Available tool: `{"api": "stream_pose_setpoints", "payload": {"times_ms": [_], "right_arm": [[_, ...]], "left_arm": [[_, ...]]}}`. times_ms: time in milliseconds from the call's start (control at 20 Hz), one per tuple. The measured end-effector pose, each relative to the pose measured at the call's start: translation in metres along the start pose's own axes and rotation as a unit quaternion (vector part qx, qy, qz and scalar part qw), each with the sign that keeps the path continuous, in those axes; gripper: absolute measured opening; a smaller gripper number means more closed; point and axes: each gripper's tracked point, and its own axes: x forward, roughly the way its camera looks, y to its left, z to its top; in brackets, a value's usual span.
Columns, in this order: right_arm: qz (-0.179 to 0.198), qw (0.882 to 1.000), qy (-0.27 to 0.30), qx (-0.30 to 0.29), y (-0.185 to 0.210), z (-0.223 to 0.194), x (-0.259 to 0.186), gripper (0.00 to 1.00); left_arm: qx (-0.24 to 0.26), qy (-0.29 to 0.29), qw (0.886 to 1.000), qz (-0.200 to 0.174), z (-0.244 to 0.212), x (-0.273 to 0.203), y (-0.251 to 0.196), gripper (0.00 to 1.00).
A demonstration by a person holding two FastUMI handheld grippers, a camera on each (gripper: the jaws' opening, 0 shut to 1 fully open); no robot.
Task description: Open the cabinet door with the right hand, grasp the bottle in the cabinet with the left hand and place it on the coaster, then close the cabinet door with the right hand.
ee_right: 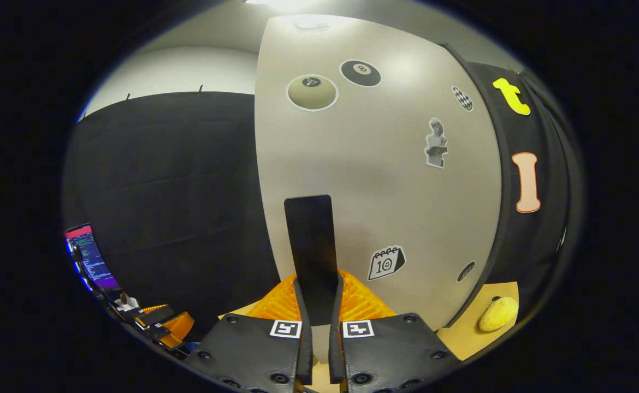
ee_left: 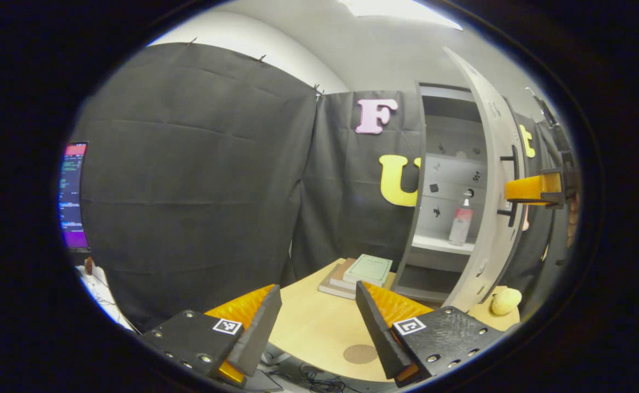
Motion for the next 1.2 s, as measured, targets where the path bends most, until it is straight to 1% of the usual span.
{"api": "stream_pose_setpoints", "payload": {"times_ms": [100, 150, 200, 250, 300, 350, 400, 600, 750, 800, 900, 1000, 1050, 1100, 1200], "right_arm": [[0.003, 1.000, -0.001, 0.006, -0.005, 0.000, -0.005, 0.13], [0.001, 1.000, -0.003, 0.009, -0.007, 0.000, -0.007, 0.10], [-0.003, 1.000, -0.007, 0.010, -0.010, -0.001, -0.011, 0.17], [-0.008, 1.000, -0.010, 0.010, -0.012, -0.001, -0.015, 0.13], [-0.013, 1.000, -0.013, 0.009, -0.013, -0.001, -0.019, 0.13], [-0.017, 1.000, -0.016, 0.010, -0.015, -0.002, -0.023, 0.10], [-0.022, 1.000, -0.018, 0.011, -0.017, -0.003, -0.026, 0.13], [-0.045, 0.999, -0.021, 0.016, -0.031, -0.003, -0.046, 0.13], [-0.085, 0.996, -0.019, 0.013, -0.043, -0.003, -0.059, 0.13], [-0.100, 0.995, -0.020, 0.010, -0.049, -0.003, -0.062, 0.13], [-0.131, 0.991, -0.025, -0.004, -0.063, -0.002, -0.067, 0.12], [-0.172, 0.985, -0.024, -0.005, -0.077, -0.002, -0.074, 0.12], [-0.189, 0.982, -0.026, 0.000, -0.080, -0.003, -0.077, 0.08], [-0.206, 0.978, -0.027, 0.004, -0.083, -0.004, -0.080, 0.12], [-0.238, 0.971, -0.031, 0.008, -0.090, -0.004, -0.086, 0.12]], "left_arm": [[0.002, -0.016, 1.000, 0.001, 0.013, -0.015, -0.009, 0.83], [0.002, -0.020, 1.000, -0.002, 0.018, -0.021, -0.016, 0.83], [0.005, -0.022, 1.000, -0.004, 0.020, -0.029, -0.022, 0.83], [0.009, -0.025, 1.000, -0.006, 0.023, -0.035, -0.026, 0.83], [0.016, -0.027, 0.999, -0.010, 0.025, -0.037, -0.030, 0.83], [0.024, -0.029, 0.999, -0.013, 0.029, -0.040, -0.033, 0.83], [0.032, -0.031, 0.999, -0.016, 0.030, -0.043, -0.038, 0.82], [0.045, -0.034, 0.998, -0.025, 0.032, -0.042, -0.048, 0.82], [0.036, -0.026, 0.997, -0.056, 0.029, -0.034, -0.065, 0.85], [0.036, -0.025, 0.997, -0.069, 0.029, -0.027, -0.072, 0.83], [0.039, -0.021, 0.995, -0.093, 0.026, -0.005, -0.086, 0.83], [0.036, -0.014, 0.992, -0.123, 0.025, 0.014, -0.098, 0.83], [0.033, -0.014, 0.990, -0.139, 0.027, 0.023, -0.104, 0.83], [0.031, -0.013, 0.988, -0.154, 0.029, 0.031, -0.109, 0.83], [0.033, -0.010, 0.983, -0.180, 0.031, 0.047, -0.114, 0.83]]}}
